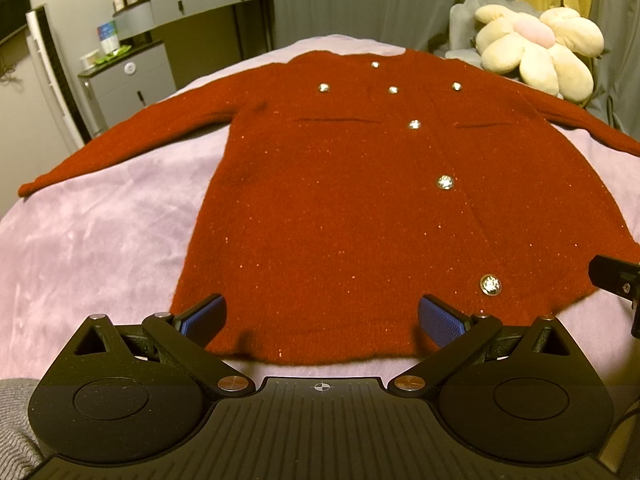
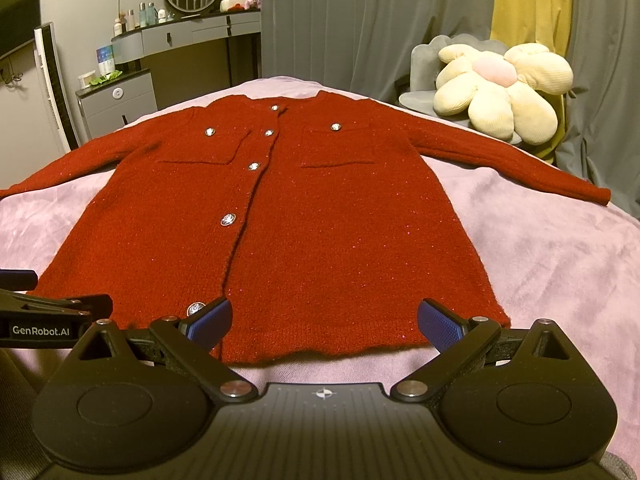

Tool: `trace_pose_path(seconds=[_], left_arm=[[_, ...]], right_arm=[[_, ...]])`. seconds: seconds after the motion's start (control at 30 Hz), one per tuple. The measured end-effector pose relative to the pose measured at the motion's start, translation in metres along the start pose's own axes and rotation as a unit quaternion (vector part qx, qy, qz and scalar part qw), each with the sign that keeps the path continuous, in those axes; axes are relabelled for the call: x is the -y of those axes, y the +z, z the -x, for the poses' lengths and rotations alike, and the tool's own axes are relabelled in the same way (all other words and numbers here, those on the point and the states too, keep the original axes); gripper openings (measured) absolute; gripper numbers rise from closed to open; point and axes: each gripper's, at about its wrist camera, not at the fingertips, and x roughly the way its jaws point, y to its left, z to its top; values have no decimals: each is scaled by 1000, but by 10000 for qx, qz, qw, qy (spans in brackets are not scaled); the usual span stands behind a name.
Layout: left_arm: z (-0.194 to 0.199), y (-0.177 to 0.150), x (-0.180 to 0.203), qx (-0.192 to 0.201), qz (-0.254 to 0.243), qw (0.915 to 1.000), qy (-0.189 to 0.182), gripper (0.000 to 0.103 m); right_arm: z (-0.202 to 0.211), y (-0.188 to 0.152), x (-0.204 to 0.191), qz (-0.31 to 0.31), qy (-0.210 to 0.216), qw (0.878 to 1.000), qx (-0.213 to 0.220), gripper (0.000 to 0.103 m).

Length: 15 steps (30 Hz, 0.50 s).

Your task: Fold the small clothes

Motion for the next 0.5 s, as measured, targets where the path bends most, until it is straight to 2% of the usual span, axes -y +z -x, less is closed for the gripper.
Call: trace_pose_path(seconds=[0.5], left_arm=[[0,-2,-1,-12,-10,10000,5,103]], right_arm=[[0,0,0,-2,4,10000,4,99]])
